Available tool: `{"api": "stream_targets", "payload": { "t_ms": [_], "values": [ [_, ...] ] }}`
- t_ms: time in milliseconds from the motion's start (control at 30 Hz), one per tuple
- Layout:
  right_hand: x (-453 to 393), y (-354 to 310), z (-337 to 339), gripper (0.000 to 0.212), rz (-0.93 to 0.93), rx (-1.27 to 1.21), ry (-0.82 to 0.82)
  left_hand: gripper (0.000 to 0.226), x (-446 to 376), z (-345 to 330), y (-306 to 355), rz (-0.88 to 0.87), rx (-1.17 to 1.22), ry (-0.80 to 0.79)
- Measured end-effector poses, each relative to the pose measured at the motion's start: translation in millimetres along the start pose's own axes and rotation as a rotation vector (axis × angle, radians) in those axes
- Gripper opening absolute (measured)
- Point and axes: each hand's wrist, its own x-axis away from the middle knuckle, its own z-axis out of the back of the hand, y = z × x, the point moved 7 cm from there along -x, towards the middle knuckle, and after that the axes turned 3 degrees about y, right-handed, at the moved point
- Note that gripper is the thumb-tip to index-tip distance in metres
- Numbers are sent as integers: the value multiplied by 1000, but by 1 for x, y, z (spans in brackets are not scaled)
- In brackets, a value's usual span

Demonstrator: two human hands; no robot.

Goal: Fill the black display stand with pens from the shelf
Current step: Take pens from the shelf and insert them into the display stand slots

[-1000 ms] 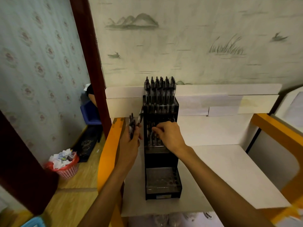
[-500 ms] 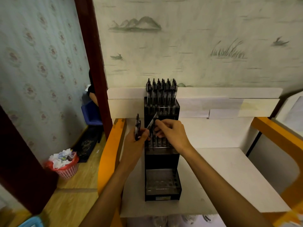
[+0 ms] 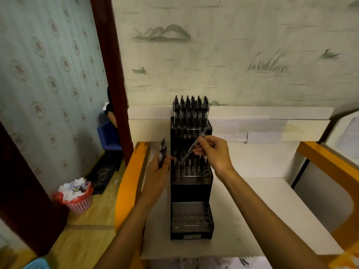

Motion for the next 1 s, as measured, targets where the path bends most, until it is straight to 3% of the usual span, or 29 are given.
{"api": "stream_targets", "payload": {
  "t_ms": [133, 300, 500, 600, 833, 1000],
  "values": [
    [-4, -13, 8, 20, 179, 317, 70, 13, -1, 1, 2, 40, 48, -14],
    [3, -19, -8, 22, 334, 571, 9, 8, -2, 3, 2, 52, 104, 0],
    [7, -8, -16, 22, 320, 640, -48, 33, -11, 10, -1, 9, -78, 72],
    [11, -4, -18, 22, 310, 626, -58, 32, -6, 10, 9, -83, -71, 46],
    [9, 15, -21, 29, 245, 853, -118, 21, -2, 2, 2, 39, 60, -38],
    [16, 25, -17, 29, 187, 831, -90, 24, -6, 1, 4, 59, 24, -44]
  ]
}}
